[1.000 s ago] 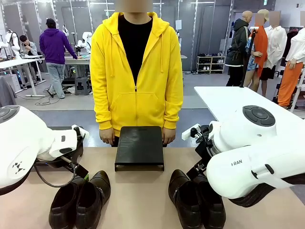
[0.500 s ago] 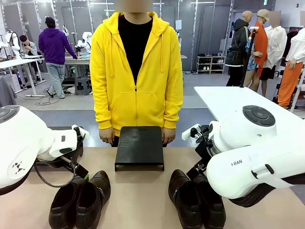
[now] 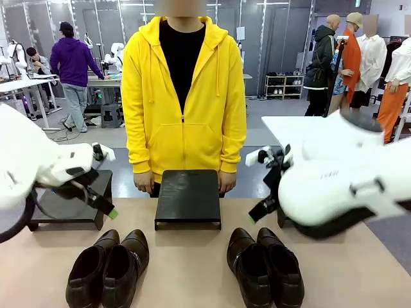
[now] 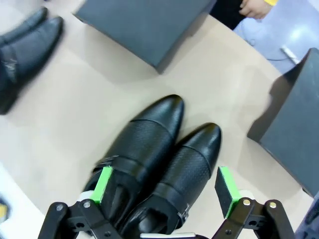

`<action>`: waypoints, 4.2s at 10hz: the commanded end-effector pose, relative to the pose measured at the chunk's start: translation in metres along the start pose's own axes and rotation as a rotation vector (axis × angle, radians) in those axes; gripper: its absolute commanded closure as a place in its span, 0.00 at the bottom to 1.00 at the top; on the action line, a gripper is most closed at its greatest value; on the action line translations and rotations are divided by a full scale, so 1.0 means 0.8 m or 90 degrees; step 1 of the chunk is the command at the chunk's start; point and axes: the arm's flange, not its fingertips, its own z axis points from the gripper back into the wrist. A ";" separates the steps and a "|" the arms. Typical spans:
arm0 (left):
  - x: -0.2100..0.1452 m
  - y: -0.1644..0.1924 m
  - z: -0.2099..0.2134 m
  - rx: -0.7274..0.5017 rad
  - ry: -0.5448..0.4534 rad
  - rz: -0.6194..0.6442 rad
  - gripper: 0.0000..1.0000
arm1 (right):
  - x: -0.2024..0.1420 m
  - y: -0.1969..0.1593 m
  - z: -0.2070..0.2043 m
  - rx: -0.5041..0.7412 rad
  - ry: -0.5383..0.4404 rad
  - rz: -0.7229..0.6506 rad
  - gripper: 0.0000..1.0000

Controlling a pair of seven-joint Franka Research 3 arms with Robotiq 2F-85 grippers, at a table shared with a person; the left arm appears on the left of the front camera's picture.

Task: Place the shoes on the stand as instructed by the person.
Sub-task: Pick up one pair of Shoes and place it on the Shoes Stand indicated by the person.

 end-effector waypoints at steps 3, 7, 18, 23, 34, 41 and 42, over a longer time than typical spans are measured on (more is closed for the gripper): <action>-0.040 0.077 0.121 -0.290 -0.061 0.081 0.00 | -0.032 -0.106 0.104 0.310 -0.043 -0.067 0.00; -0.176 0.137 0.215 -0.413 -0.205 0.235 0.00 | -0.173 -0.224 0.181 0.462 -0.213 -0.239 0.00; -0.419 0.184 0.327 -0.243 -0.365 0.507 0.00 | -0.412 -0.256 0.295 0.311 -0.356 -0.479 0.00; -0.419 0.184 0.327 -0.243 -0.365 0.507 0.00 | -0.412 -0.256 0.295 0.311 -0.356 -0.479 0.00; -0.419 0.184 0.327 -0.243 -0.365 0.507 0.00 | -0.412 -0.256 0.295 0.311 -0.356 -0.479 0.00; -0.280 0.156 0.373 -0.201 -0.180 0.368 0.00 | -0.412 -0.256 0.295 0.311 -0.356 -0.479 0.00; -0.233 0.140 0.373 -0.194 -0.132 0.349 0.00 | -0.412 -0.256 0.295 0.311 -0.356 -0.479 0.00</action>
